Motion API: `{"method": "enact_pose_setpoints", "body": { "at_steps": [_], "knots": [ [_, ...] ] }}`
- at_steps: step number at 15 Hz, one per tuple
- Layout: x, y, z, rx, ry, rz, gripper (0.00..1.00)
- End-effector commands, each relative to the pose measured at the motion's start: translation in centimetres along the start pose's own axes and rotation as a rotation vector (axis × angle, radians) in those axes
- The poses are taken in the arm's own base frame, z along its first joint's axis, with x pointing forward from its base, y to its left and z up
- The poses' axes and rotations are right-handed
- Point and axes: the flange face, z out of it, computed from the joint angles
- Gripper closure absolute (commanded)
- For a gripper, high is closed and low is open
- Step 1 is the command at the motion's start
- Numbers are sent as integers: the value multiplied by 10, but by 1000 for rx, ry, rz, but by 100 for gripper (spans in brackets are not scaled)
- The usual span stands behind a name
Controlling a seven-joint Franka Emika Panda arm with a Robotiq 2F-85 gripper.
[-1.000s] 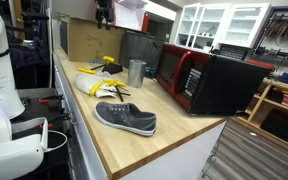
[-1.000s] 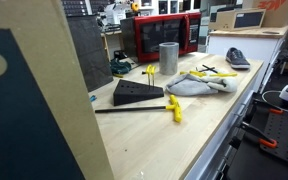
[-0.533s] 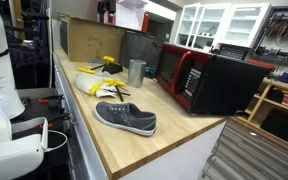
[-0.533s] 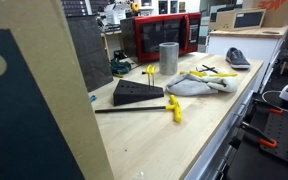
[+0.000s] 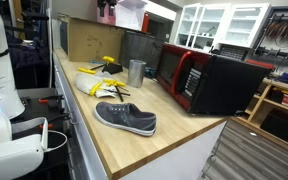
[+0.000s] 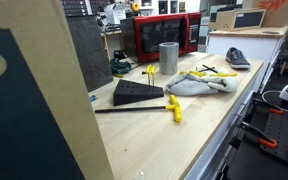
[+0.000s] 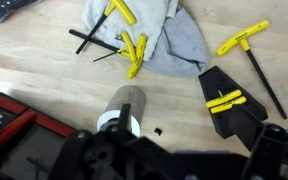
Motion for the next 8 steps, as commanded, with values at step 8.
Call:
{"method": "enact_pose_setpoints", "body": {
  "at_steps": [8],
  "knots": [
    [1,1,-1,0,-10,3,0]
  ]
}}
